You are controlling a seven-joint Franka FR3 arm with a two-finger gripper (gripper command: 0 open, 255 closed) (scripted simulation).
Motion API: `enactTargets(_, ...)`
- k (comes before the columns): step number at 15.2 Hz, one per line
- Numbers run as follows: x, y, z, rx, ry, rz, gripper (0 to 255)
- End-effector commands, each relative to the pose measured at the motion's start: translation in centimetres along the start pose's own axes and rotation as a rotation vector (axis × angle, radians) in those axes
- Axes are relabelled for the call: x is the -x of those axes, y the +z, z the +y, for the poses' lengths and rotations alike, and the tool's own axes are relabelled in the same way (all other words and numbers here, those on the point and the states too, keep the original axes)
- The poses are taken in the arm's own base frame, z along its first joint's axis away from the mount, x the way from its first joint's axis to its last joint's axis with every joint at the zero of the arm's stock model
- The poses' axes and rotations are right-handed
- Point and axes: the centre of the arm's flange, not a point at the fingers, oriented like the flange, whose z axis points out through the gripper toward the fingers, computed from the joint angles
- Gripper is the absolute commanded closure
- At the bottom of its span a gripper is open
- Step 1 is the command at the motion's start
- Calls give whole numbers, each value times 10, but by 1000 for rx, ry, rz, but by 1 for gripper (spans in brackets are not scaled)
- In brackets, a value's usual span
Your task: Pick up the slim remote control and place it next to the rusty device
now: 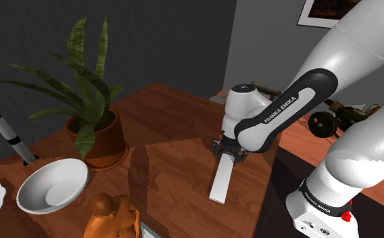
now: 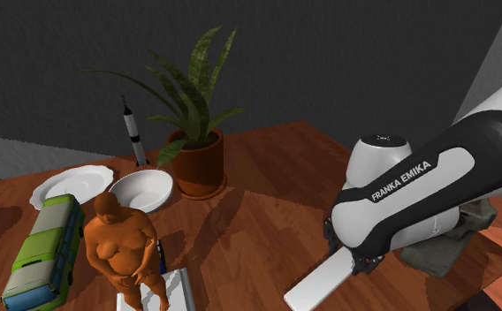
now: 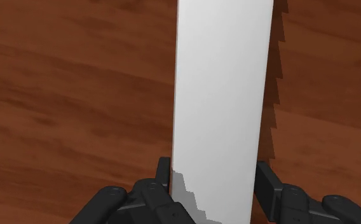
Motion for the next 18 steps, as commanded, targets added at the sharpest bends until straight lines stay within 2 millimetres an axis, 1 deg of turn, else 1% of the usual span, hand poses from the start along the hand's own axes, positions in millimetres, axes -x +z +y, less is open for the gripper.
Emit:
enactTargets(1, 0, 0, 0, 0, 0, 0, 0)
enactTargets(6, 0, 0, 0, 0, 0, 0, 0)
enactTargets(9, 0, -40, 0, 0, 0, 0, 0)
enactTargets(10, 0, -50, 0, 0, 0, 0, 0)
enactTargets(18, 0, -50, 0, 0, 0, 0, 0)
